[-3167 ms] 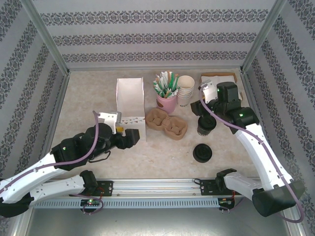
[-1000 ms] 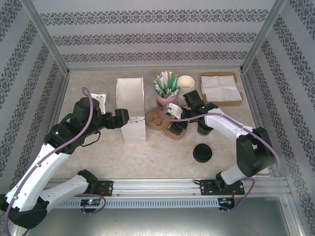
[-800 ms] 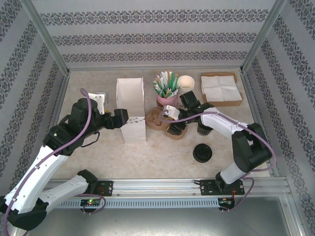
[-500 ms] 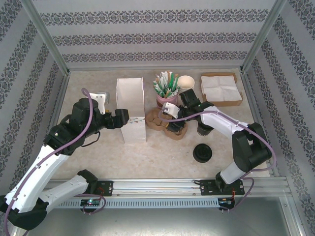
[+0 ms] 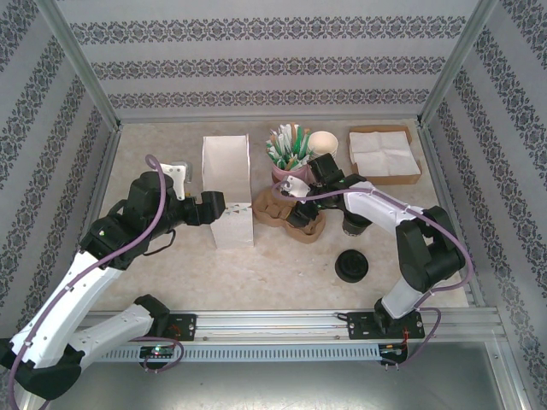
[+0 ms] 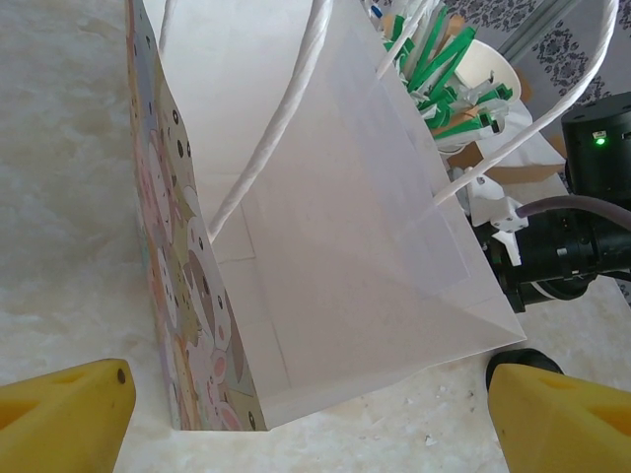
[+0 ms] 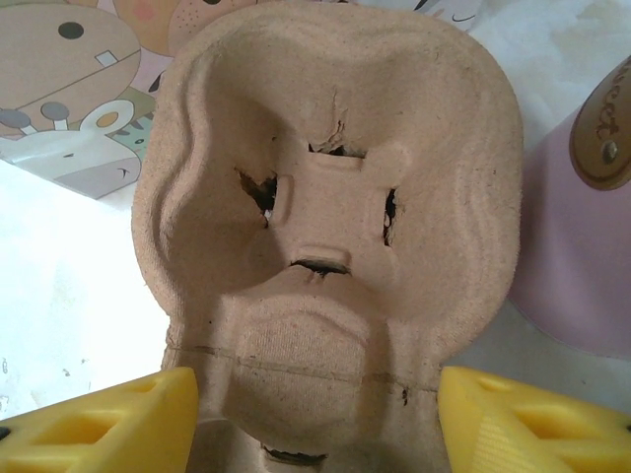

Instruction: Pack the takeout coffee

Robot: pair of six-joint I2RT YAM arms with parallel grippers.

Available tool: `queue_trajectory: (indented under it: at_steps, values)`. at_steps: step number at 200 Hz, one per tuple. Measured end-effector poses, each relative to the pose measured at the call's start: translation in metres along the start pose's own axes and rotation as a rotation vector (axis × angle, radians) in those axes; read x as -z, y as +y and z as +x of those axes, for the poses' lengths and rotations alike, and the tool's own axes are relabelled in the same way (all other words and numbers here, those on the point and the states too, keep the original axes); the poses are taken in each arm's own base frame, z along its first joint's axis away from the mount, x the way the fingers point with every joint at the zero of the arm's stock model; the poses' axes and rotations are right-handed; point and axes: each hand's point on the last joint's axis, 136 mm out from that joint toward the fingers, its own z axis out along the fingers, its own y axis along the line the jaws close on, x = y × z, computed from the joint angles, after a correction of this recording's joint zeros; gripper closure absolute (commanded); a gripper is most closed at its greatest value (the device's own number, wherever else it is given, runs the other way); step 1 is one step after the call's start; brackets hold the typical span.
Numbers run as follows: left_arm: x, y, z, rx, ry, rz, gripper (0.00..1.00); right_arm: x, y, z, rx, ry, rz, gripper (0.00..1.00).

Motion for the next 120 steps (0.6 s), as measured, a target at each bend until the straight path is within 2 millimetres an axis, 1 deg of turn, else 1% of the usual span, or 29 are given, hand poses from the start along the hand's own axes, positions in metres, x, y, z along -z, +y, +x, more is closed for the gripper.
queue_trajectory:
  at_steps: [49,79,120]
  values:
    - [-0.001,0.0,0.001,0.0,0.001,-0.001,0.07,-0.002,0.005,-0.005,-0.018,-0.002,-0.012,0.35]
    - [-0.001,0.0,0.001,0.0,0.001,0.0,0.07,-0.006,0.003,-0.01,-0.033,-0.002,-0.015,0.36]
    - [-0.001,0.0,0.001,-0.001,0.001,0.0,0.07,-0.008,0.003,-0.01,-0.03,0.004,-0.01,0.35]
